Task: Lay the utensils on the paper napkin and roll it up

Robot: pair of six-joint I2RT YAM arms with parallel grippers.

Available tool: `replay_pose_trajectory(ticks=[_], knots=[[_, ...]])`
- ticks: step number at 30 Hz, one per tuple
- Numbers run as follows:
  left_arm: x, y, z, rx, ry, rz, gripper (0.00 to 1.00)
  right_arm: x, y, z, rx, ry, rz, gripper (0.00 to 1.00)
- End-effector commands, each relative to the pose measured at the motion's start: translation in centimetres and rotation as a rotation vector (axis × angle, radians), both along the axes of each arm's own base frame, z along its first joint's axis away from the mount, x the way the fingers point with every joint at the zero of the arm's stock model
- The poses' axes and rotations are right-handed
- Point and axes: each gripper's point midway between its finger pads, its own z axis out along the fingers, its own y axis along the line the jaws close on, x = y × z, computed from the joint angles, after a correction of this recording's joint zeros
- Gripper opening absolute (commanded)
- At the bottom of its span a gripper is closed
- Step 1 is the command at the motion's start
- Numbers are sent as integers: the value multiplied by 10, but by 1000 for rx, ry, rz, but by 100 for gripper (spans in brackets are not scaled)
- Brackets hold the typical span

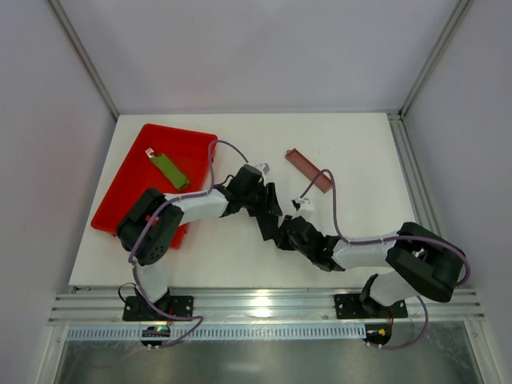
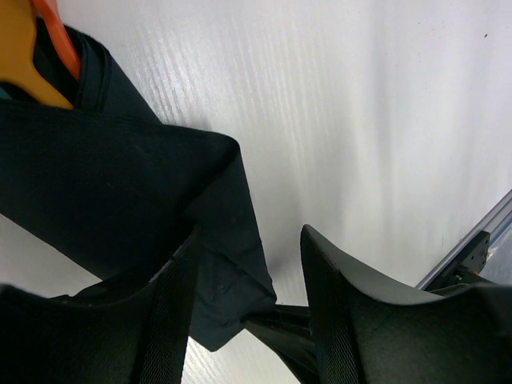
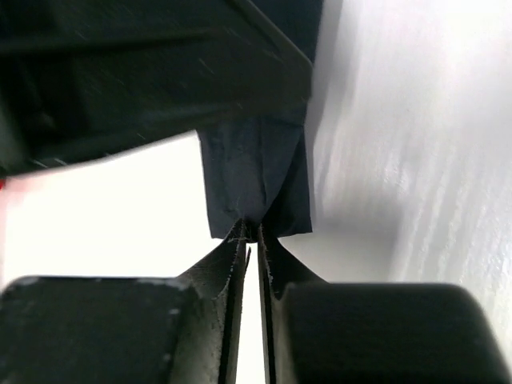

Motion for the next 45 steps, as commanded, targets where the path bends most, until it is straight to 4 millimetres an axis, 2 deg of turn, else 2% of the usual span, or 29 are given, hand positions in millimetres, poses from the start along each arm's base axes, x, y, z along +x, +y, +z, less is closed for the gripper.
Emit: replay_pose_trajectory(ticks=[1, 5, 12, 16, 17, 18, 21, 24, 26, 28, 31, 34, 43, 45], knots=[[13, -6, 16, -19, -37, 11, 53, 6, -4, 5, 36, -35, -74, 10], [14, -6, 17, -14, -40, 10, 53, 5, -11, 1, 46, -18, -110, 4], [16, -7, 11, -5, -35, 11, 53, 4, -8, 3, 64, -16, -105, 4], [17, -8, 9, -9, -32, 11, 53, 1, -7, 10, 59, -18, -78, 18], [17, -9, 10, -11, -34, 12, 53, 2, -9, 14, 52, -27, -79, 23], [17, -8, 10, -10, -33, 12, 53, 3, -10, 24, 53, -50, -77, 35], [18, -9, 11, -12, -38, 14, 54, 10, -21, 29, 19, -50, -92, 46], [18, -10, 11, -14, -35, 13, 54, 16, -30, 25, 26, -41, -91, 47], [18, -10, 12, -18, -35, 10, 55, 30, -39, 26, 24, -44, -107, 47], [19, -10, 12, -16, -36, 10, 55, 39, -40, 26, 35, -48, -90, 52], [19, -12, 12, -18, -34, 8, 55, 46, -29, 33, 53, -81, -29, 53], [21, -13, 12, -16, -34, 7, 55, 45, -21, 33, 86, -93, 9, 53], [23, -14, 12, -6, -34, 3, 55, 48, -16, 26, 93, -102, 21, 54], [23, -15, 12, -9, -32, 2, 55, 49, -15, 17, 67, -79, 10, 54]])
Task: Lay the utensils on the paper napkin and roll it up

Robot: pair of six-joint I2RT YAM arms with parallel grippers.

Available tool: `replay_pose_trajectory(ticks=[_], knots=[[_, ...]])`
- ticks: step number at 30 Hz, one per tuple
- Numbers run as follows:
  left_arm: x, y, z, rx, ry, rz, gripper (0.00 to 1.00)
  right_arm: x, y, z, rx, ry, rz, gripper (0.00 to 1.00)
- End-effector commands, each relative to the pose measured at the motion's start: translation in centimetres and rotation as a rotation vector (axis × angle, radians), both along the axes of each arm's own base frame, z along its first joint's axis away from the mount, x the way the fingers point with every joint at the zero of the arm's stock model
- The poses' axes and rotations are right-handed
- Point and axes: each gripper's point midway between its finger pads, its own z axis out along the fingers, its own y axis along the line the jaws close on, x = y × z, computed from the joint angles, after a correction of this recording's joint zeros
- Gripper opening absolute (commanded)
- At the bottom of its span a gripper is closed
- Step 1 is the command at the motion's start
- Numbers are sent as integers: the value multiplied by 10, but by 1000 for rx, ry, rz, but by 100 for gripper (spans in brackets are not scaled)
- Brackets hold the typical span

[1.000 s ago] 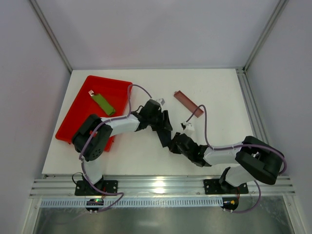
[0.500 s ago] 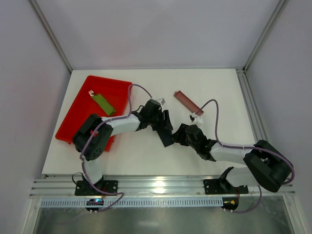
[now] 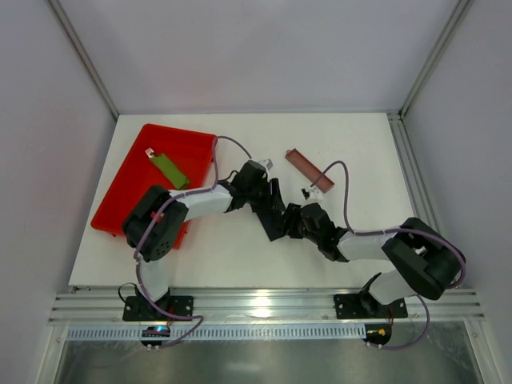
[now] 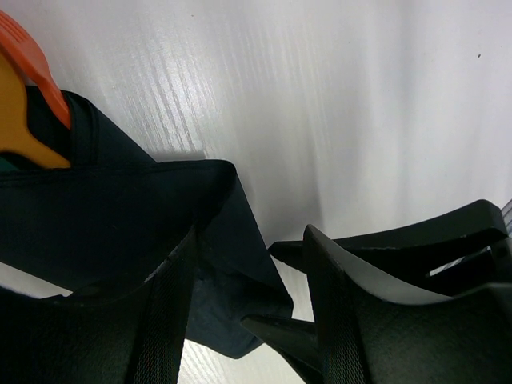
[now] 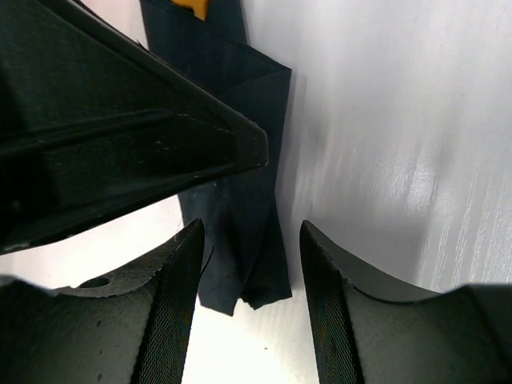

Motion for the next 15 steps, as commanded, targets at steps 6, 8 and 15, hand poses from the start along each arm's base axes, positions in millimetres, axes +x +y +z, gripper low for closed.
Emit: replay_pose_trajectory(ticks=[6, 8, 15], knots=[[9, -4, 7, -15, -18, 1, 55, 11, 10, 0, 8, -28, -53, 39], [9, -4, 8, -10, -22, 1, 56, 5, 16, -1, 24, -16, -57, 25], [27, 3, 43, -40, -87, 34, 57, -13, 30, -7, 58, 18, -107, 10]])
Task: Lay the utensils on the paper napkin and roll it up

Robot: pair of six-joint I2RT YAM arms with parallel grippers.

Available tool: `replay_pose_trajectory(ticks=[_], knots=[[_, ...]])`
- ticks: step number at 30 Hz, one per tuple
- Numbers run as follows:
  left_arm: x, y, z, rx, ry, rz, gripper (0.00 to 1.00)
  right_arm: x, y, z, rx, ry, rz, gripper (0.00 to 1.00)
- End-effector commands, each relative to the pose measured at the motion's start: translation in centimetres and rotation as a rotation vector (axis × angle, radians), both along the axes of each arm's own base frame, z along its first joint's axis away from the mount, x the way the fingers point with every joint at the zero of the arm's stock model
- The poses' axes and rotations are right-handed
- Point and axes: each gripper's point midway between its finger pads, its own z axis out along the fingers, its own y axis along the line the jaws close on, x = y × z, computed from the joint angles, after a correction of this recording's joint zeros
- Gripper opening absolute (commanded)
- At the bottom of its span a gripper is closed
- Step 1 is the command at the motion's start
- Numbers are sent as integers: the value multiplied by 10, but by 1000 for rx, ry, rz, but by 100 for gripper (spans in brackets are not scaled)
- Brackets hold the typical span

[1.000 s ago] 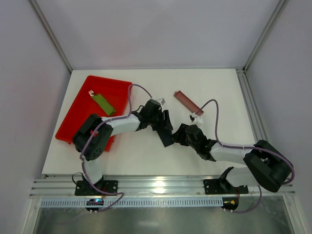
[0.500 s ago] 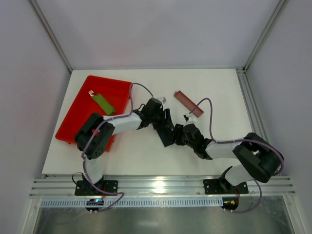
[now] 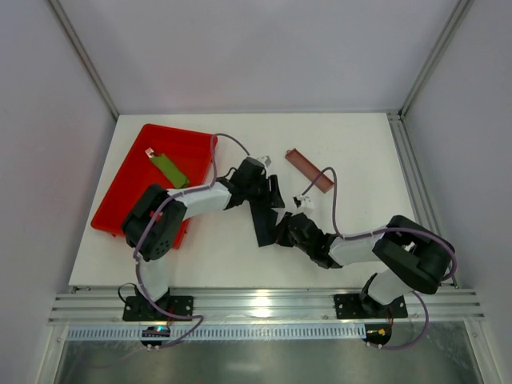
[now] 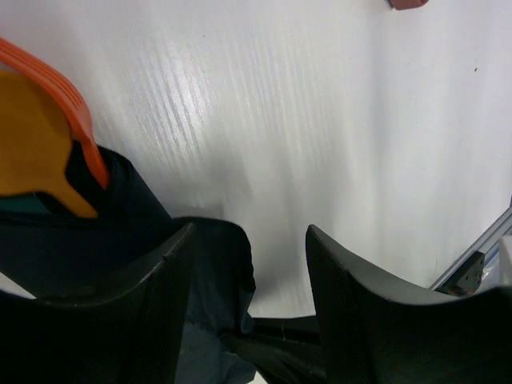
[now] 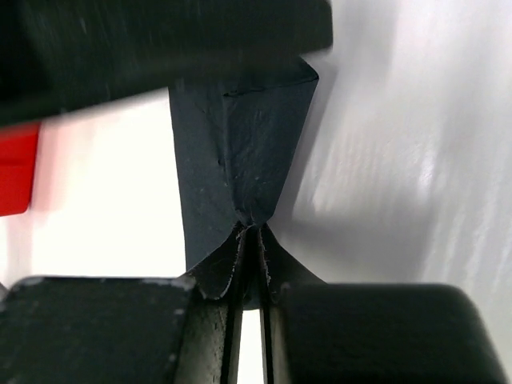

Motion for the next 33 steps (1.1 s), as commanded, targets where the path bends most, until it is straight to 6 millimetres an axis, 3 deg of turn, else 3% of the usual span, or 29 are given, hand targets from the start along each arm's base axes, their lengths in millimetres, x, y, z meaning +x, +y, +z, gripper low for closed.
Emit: replay_pose_trajectory(ticks=[1, 6, 11, 16, 18, 21, 26, 33], knots=[[22, 4, 43, -38, -96, 28, 57, 6, 4, 7, 40, -24, -84, 9], [19, 22, 47, -9, -117, 56, 58, 6, 2, 8, 48, -18, -121, 6], [8, 25, 51, -52, -118, 57, 56, 5, 1, 5, 55, -1, -154, 6], [-12, 30, 36, -103, -55, 88, 43, 5, 0, 5, 71, 4, -192, 6], [-18, 36, 27, -87, -32, 98, 29, 6, -1, 4, 75, 11, -211, 6], [-27, 45, 16, -44, -9, 110, 19, 7, 1, 7, 75, 12, -222, 6], [-38, 50, 17, -71, -19, 118, 14, 7, 3, 7, 89, 16, -253, 6], [-52, 34, 22, -172, -4, 80, 10, 4, 8, 7, 94, 23, -265, 6]])
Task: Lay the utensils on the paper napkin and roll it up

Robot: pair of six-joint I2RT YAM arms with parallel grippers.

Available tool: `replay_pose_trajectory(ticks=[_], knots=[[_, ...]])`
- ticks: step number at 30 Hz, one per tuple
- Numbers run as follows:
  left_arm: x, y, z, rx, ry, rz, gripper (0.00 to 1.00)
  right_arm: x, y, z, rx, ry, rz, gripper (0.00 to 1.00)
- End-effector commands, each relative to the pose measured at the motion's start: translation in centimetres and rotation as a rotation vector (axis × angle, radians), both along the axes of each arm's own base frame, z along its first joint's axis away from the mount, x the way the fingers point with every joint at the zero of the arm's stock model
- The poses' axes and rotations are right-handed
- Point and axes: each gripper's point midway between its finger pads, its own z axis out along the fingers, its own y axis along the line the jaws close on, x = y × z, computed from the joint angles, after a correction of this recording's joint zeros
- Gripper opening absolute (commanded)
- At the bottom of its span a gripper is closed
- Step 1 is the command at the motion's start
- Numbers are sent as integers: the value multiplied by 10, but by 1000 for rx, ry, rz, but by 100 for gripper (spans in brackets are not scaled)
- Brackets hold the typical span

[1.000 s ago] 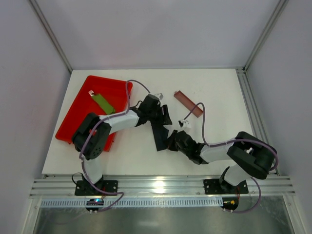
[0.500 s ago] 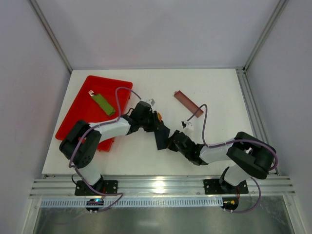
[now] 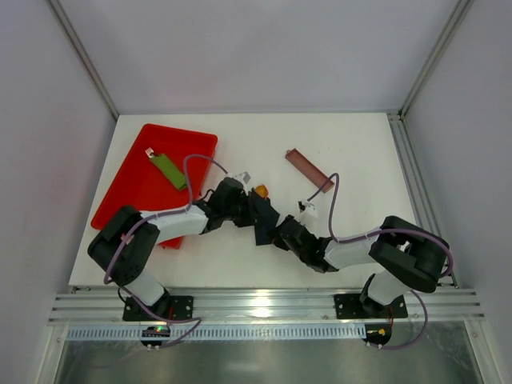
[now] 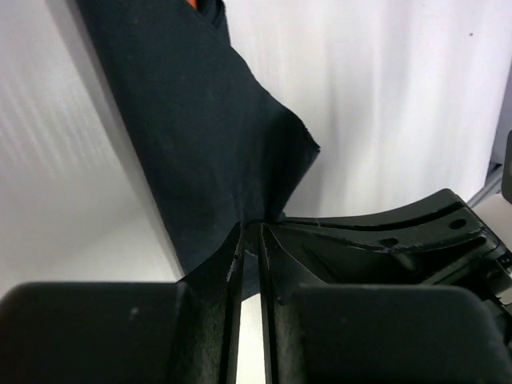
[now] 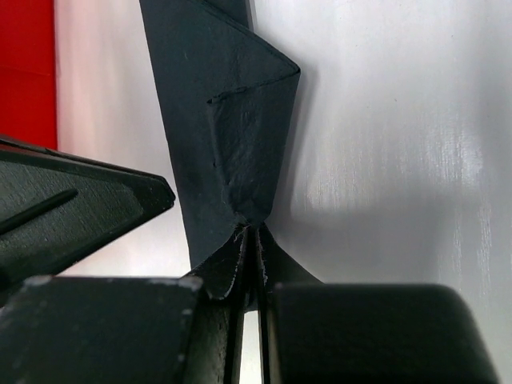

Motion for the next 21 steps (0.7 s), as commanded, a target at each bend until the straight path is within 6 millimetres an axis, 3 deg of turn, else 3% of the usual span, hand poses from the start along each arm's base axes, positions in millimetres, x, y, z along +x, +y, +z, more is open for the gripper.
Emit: replay_pose_trajectory(ticks=[1, 21], knots=[[-2, -18, 18, -112, -35, -28, 9, 9, 2, 8, 15, -27, -56, 6], [-22, -24, -24, -25, 4, -57, 8, 3, 2, 11, 36, -15, -58, 16]])
